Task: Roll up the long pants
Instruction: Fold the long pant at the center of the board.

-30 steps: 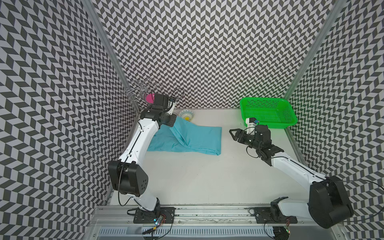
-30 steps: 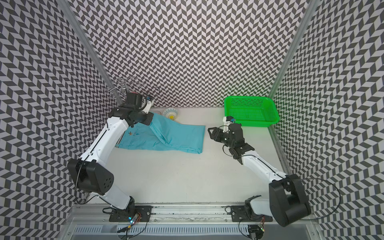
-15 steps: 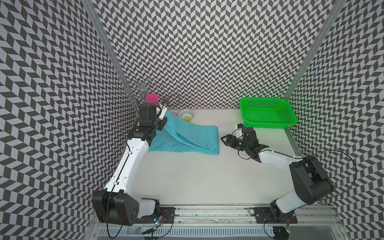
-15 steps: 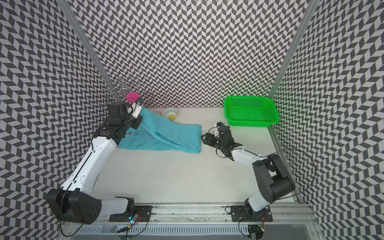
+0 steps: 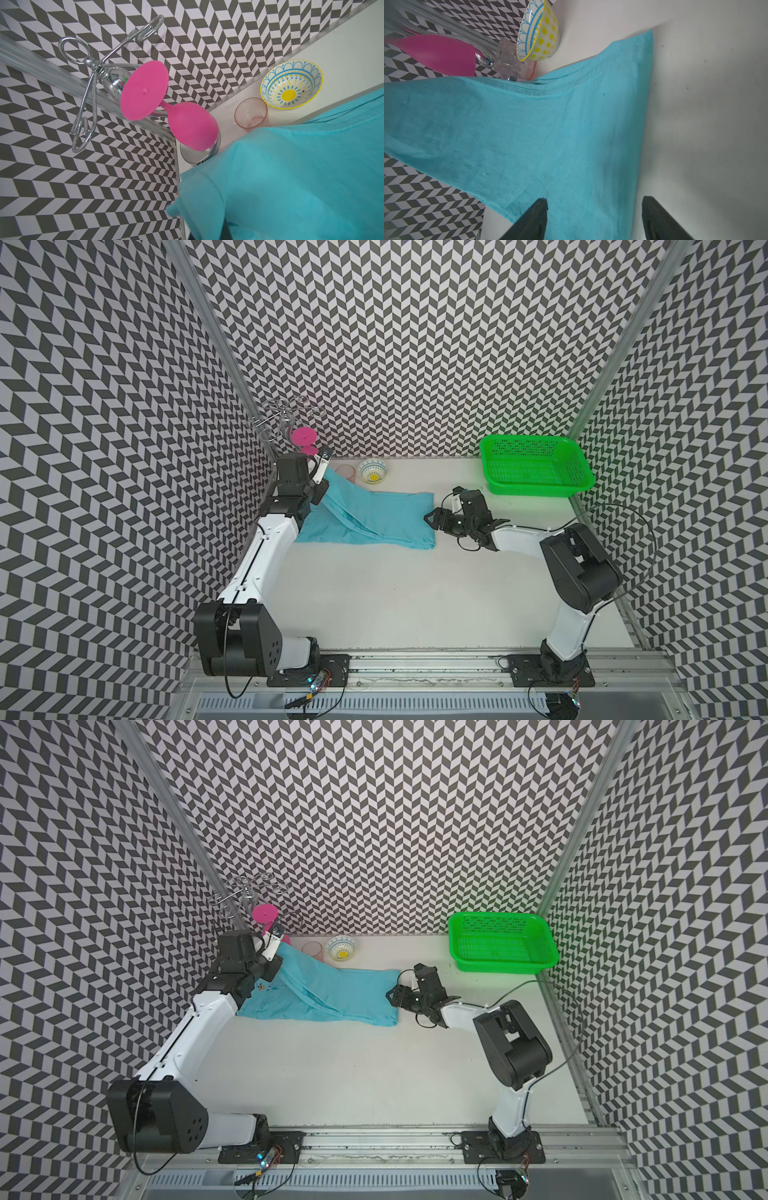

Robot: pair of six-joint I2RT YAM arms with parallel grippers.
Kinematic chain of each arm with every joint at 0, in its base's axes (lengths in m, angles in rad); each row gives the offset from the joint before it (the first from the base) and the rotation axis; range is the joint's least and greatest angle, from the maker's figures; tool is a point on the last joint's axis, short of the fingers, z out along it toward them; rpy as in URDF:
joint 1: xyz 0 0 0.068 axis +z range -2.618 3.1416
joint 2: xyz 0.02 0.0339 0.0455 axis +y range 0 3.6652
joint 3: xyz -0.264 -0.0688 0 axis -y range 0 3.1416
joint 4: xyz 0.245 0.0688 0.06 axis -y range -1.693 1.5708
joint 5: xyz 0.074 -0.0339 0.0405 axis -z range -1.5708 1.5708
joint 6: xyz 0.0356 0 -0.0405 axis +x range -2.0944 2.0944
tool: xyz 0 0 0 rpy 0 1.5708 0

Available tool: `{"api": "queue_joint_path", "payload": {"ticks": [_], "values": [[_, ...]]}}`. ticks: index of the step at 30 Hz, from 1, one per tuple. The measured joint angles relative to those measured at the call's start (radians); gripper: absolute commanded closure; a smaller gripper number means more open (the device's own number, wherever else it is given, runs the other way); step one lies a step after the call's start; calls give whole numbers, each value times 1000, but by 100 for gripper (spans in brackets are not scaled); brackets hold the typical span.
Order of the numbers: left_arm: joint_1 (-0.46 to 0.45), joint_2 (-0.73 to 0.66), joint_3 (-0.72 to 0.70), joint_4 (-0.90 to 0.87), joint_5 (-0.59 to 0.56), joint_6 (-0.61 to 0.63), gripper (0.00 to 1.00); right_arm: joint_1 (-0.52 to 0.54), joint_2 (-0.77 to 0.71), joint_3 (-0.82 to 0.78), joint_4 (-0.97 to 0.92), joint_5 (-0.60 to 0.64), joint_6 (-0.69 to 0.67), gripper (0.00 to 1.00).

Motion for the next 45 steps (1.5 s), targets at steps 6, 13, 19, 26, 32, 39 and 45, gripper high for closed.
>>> {"api": "queue_joint_path", "payload": {"ticks": [6, 13, 19, 26, 32, 39, 45], "values": [[2, 3, 1, 13, 11, -4, 100, 19, 63, 45, -30, 1, -2, 29], [2, -6, -3, 42, 32, -24, 100, 30, 116, 94, -84, 18, -17, 56], [2, -45, -31, 53, 62, -53, 100, 10, 114, 103, -154, 30, -54, 86], [-83, -80, -92, 63, 106, -127, 100, -145, -32, -17, -234, -2, -132, 100], [-261, -80, -154, 108, 129, -214, 100, -334, -191, -138, -322, 3, -228, 100], [-359, -13, -163, 177, 141, -266, 100, -504, -326, -257, -401, 19, -297, 55], [-351, 2, -157, 180, 118, -229, 100, -466, -337, -248, -406, -21, -313, 40]]}}
